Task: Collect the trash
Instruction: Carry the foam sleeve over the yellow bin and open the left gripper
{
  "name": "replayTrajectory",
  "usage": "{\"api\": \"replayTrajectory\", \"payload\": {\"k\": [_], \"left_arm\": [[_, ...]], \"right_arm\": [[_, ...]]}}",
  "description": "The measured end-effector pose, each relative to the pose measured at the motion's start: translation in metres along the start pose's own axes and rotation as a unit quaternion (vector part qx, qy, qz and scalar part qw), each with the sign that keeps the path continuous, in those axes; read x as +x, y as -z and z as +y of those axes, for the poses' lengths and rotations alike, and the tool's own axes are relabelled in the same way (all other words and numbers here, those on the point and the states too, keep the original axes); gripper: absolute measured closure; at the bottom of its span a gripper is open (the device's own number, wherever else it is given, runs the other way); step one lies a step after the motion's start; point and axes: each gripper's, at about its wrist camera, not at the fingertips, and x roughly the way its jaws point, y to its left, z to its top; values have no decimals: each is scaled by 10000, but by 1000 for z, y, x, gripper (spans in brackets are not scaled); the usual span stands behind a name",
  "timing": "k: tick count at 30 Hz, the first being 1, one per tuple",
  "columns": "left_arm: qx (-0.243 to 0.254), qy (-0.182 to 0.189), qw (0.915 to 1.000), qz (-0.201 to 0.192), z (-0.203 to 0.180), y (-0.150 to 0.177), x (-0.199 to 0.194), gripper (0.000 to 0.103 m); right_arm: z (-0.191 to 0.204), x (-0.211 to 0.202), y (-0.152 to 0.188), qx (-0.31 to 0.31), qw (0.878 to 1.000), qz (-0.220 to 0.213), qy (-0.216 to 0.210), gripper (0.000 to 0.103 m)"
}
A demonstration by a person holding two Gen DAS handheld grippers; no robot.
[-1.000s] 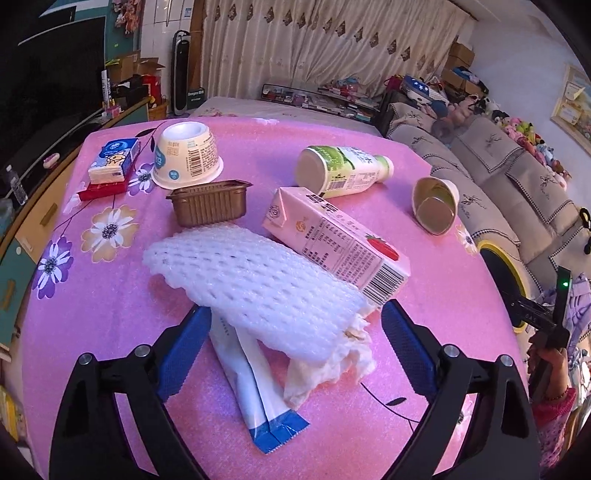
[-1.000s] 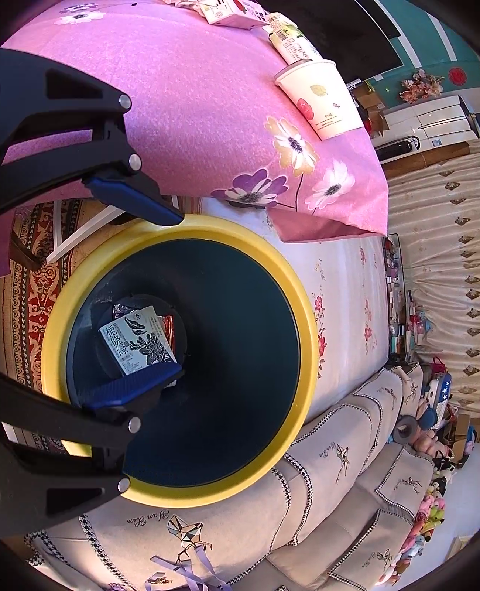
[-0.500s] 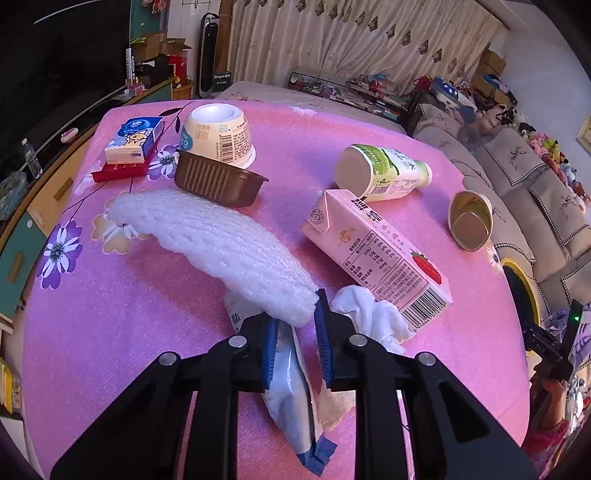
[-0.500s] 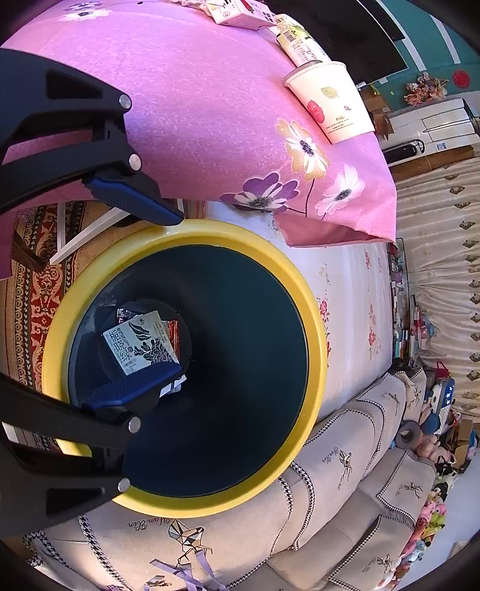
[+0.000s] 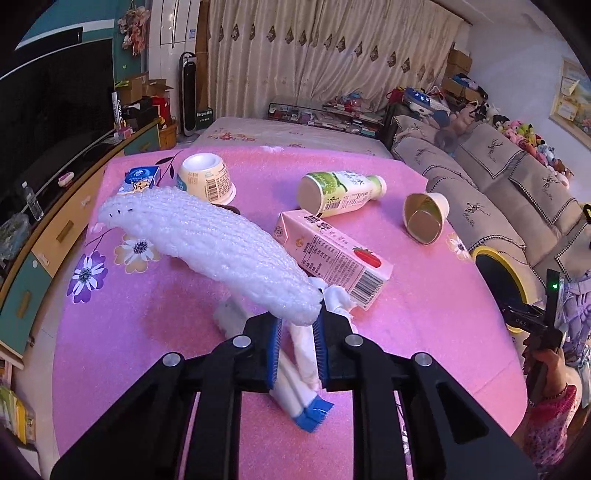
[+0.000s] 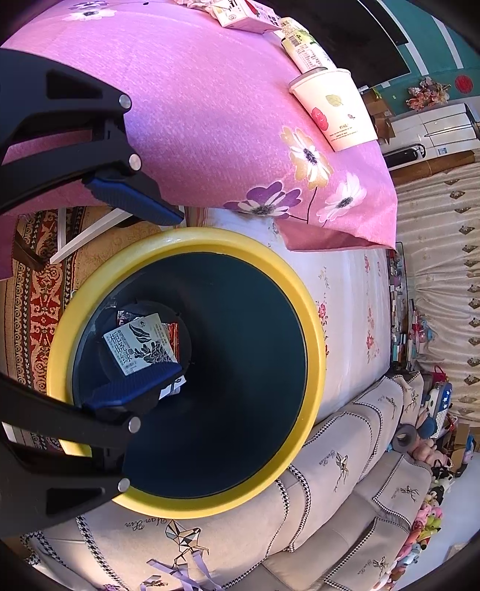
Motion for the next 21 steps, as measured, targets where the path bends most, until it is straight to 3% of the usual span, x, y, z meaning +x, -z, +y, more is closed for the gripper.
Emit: {"api": "replayTrajectory", "payload": {"k": [6, 14, 21], "left_arm": [[348, 41, 9990, -281, -17, -10, -21, 87], [862, 717, 9934, -257, -77, -12, -20, 87], [1409, 1364, 9806, -15, -157, -14, 7, 87]], "right_arm": [[2, -7, 2, -27, 10000, -65, -18, 31], [-11, -30, 1, 24, 9995, -313, 85, 31], [-34, -55, 2, 103, 9982, -535, 266, 31]]}}
